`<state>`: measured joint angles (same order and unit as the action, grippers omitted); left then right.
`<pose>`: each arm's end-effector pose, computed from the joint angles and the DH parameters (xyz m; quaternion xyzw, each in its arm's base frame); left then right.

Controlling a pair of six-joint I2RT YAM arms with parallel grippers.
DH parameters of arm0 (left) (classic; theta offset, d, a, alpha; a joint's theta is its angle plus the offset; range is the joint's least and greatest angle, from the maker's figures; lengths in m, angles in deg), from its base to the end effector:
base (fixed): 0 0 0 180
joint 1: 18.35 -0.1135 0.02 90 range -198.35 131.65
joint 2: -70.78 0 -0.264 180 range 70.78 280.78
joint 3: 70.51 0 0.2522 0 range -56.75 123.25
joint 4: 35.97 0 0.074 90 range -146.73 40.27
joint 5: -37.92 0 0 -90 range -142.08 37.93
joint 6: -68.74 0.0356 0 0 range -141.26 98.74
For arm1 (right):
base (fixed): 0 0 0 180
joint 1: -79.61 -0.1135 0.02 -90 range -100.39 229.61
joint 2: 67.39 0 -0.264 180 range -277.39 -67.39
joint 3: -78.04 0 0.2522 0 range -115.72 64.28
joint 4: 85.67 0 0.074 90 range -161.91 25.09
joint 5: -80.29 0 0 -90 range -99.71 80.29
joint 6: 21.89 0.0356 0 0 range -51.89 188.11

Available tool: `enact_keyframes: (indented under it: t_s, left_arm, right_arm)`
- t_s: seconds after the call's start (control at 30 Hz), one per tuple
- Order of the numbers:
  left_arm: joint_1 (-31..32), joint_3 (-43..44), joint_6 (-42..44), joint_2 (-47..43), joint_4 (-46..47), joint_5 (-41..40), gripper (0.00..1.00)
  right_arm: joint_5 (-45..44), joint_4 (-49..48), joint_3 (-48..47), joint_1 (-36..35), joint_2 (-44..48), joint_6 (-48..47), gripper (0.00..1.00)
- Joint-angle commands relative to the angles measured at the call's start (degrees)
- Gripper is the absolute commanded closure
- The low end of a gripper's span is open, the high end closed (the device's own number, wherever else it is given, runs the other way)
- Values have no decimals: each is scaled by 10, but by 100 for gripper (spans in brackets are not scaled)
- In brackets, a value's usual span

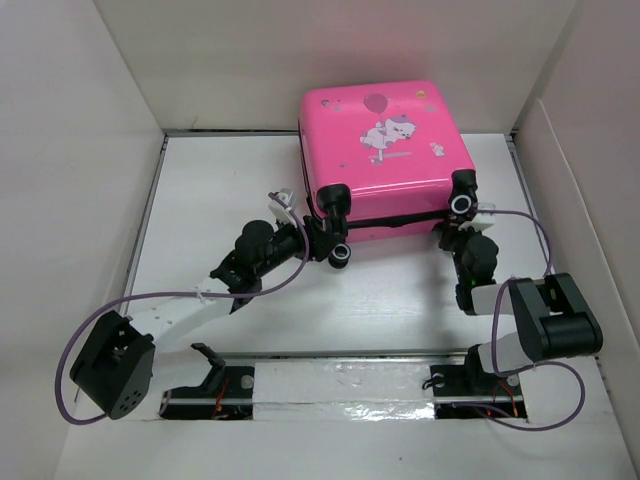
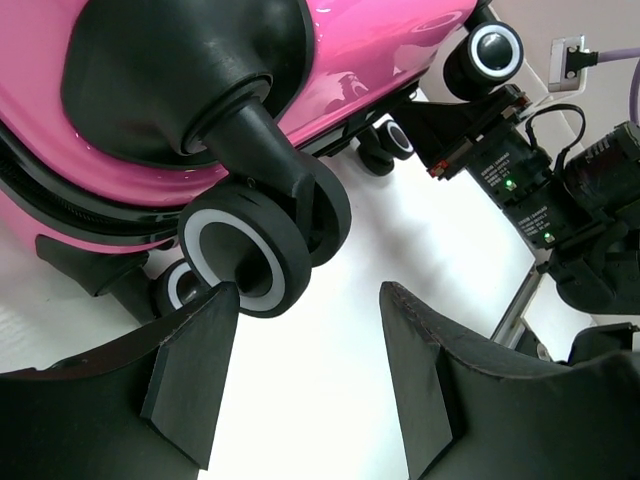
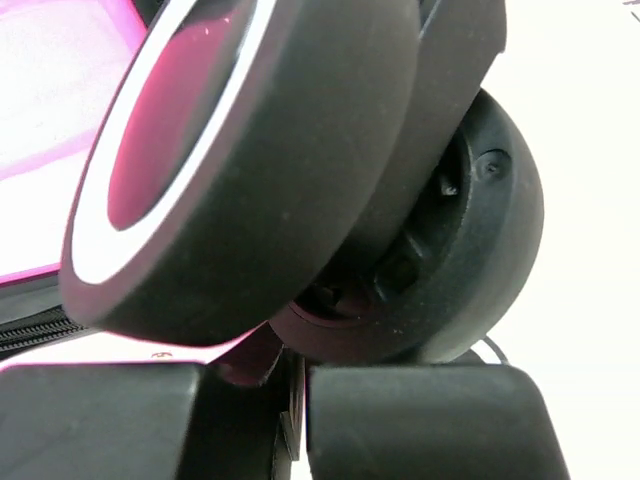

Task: Pack the luggage

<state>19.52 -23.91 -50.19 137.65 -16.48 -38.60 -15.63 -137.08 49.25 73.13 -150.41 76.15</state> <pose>0.2013 -0.1671 0.2674 0.1373 0.6984 -0.4537 0.5362 0.2435 0.0240 0.1655 0.0454 0.7228 0.0499 0.6878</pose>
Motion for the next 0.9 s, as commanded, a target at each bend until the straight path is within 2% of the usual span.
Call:
enact_keyframes:
  t_s: [0.0,0.07,0.2,0.23,0.37,0.43,0.57,0.67,0.77,0.87]
  left_arm:
    - [3,-3,10,-23,33,6,44]
    - [3,-2,9,-17,42,14,43]
    - [3,6,3,-3,56,17,43]
    - [3,10,1,4,60,17,43]
    - [3,42,-7,40,70,23,43]
    - [3,57,-11,59,73,29,43]
    - [3,73,-25,73,83,48,43]
    - [8,76,-25,65,80,39,44]
    - [8,77,-25,56,73,32,45]
    - [8,86,-29,54,60,37,48]
  right_arm:
    - [23,-180,-1,-9,10,-2,100]
    - [20,-182,13,-33,12,3,100]
    - [-66,-209,42,-152,-7,-3,100]
    - [-83,-218,43,-206,-28,-4,100]
    - [-166,-279,41,-323,-91,7,100]
    - [-164,-295,31,-356,-114,20,100]
    - [-165,-292,-14,-470,-173,35,100]
    - [-165,-282,-47,-517,-191,51,100]
    - [-157,-236,-88,-569,-190,52,100]
    - [-142,-187,-135,-592,-189,52,100]
